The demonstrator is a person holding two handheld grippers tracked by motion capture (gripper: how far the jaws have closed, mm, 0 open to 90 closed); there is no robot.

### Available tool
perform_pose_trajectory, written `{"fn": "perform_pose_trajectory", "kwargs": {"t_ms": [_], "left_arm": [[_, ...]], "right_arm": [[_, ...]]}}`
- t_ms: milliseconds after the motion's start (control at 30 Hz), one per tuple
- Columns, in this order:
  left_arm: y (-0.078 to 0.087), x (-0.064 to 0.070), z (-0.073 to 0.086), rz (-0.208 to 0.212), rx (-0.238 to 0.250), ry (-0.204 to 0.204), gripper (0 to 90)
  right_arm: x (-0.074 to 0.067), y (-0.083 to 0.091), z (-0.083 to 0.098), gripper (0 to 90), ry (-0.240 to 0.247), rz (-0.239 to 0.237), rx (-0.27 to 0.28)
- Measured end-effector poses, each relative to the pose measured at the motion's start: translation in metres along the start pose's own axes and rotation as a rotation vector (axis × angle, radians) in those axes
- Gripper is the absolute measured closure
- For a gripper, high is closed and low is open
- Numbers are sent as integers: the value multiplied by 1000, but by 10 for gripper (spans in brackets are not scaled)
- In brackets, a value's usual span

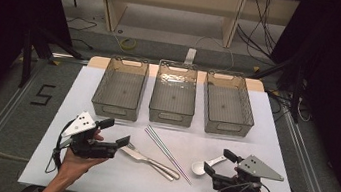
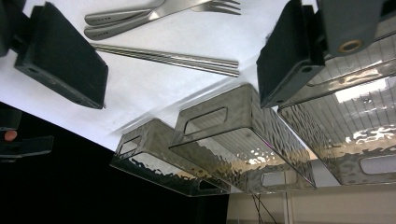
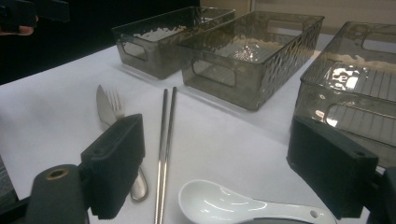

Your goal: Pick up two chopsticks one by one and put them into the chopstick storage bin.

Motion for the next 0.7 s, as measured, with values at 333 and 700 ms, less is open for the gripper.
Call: {"fn": "perform_pose_trajectory", "kwargs": {"t_ms": [333,700], "left_arm": [[-1,-1,0,-2,-7,4,158],[-1,-1,0,-10,-2,-8,157]], "right_arm": [[3,-6,-5,208,19,-20,-88],[11,-32,-39,288,87,-21,-319]]}}
Point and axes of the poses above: each handheld gripper's, and its own axes: y roughly backward along the jaws, z roughly out of its underside, x roughly to its right, the point moved 4 cm from there along -y, roughly forward along the jaws, and after that the axes turned 10 degrees about -z, right-handed, at the moved point
